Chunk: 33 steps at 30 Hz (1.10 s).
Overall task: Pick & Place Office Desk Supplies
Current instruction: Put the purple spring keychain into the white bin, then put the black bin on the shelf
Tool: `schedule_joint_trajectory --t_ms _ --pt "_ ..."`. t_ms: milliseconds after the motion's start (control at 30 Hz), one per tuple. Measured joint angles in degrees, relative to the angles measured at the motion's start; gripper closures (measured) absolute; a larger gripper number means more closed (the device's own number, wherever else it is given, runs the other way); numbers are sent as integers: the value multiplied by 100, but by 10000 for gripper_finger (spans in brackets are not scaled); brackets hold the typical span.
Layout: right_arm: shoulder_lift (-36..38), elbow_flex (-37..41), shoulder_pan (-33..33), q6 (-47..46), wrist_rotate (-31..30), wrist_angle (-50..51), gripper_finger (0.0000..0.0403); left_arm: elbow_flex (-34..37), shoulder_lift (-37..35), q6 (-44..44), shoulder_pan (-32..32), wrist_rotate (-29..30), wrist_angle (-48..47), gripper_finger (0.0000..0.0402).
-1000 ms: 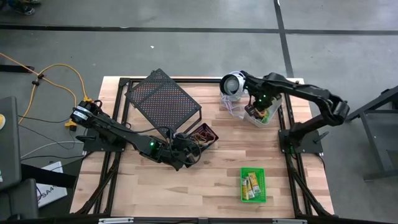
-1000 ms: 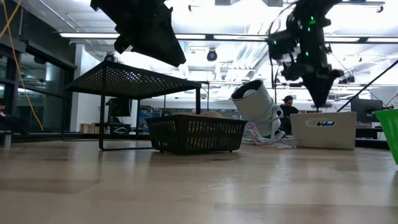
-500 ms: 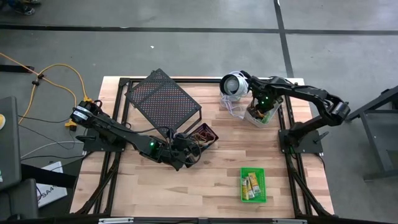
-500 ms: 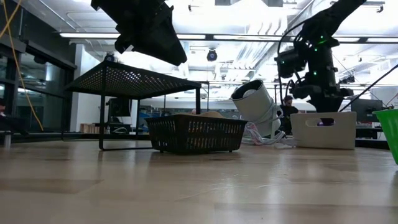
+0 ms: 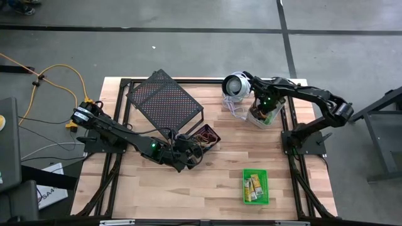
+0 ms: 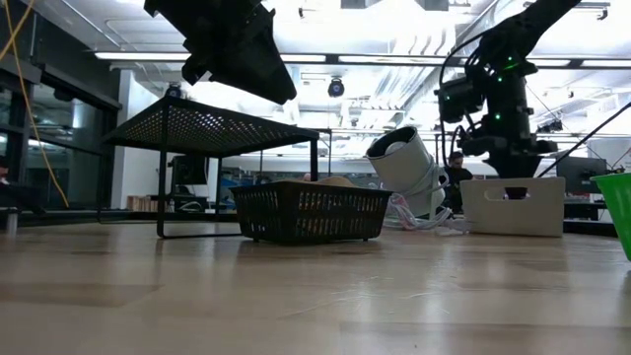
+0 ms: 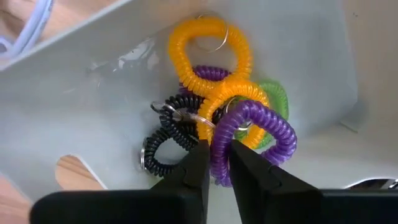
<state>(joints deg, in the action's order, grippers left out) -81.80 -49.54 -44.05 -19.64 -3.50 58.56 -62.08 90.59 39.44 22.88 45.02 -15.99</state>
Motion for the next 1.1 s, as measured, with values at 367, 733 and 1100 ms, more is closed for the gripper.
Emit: schedule_joint_trajectory --t_ms 367,733,1100 --pt "-2 0 0 -19 -244 -62 286 0 0 -2 1 -1 0 318" --pt "169 0 -82 -4 311 -57 281 0 0 -2 0 1 1 318" --pt "1450 0 -180 343 1137 -59 282 -2 0 -2 0 1 0 318"
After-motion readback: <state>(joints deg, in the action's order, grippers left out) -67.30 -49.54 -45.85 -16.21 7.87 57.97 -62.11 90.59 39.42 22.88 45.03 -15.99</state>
